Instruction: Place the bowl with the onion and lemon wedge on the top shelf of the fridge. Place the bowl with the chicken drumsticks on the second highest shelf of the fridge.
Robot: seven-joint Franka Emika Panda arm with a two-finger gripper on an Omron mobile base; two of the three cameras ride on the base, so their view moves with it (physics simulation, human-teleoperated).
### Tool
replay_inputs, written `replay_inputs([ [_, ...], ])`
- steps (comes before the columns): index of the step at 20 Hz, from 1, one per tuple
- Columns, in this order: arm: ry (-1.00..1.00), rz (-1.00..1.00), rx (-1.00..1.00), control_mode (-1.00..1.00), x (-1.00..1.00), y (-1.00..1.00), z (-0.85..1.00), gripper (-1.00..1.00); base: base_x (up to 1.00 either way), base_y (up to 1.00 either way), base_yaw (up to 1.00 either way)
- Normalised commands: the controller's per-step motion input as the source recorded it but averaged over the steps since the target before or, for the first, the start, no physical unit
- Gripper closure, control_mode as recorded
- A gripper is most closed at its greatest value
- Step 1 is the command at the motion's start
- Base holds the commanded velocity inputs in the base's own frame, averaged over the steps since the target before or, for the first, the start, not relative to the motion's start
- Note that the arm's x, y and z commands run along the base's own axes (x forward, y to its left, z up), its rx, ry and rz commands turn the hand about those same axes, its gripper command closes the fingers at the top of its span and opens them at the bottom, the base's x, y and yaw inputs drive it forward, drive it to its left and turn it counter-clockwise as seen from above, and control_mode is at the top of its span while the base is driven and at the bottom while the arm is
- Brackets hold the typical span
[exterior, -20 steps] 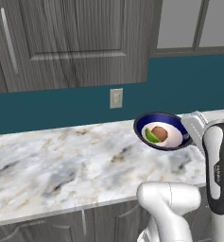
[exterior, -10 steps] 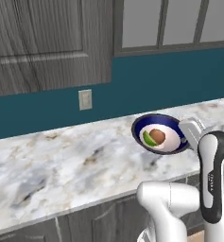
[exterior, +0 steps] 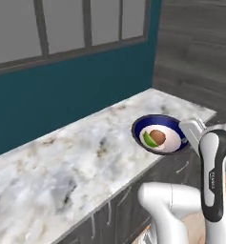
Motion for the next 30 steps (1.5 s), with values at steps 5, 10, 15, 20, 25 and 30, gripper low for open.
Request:
replay_inputs([
  [5, 0.00, 0.00, 0.00, 1.00, 0.00, 0.00, 0.00, 1.00, 0.00, -1.00, -0.66],
  [10, 0.00, 0.00, 0.00, 1.00, 0.00, 0.00, 0.00, 1.00, 0.00, -1.00, -0.64],
  [15, 0.00, 0.00, 0.00, 1.00, 0.00, 0.00, 0.00, 1.00, 0.18, -0.98, -0.58],
  [20, 0.00, 0.00, 0.00, 1.00, 0.00, 0.00, 0.00, 1.00, 1.00, -0.38, -0.35],
  [25, 0.00, 0.00, 0.00, 1.00, 0.00, 0.00, 0.00, 1.00, 1.00, 0.03, -0.14],
  [30, 0.00, 0.00, 0.00, 1.00, 0.00, 0.00, 0.00, 1.00, 1.00, -0.04, 0.01],
])
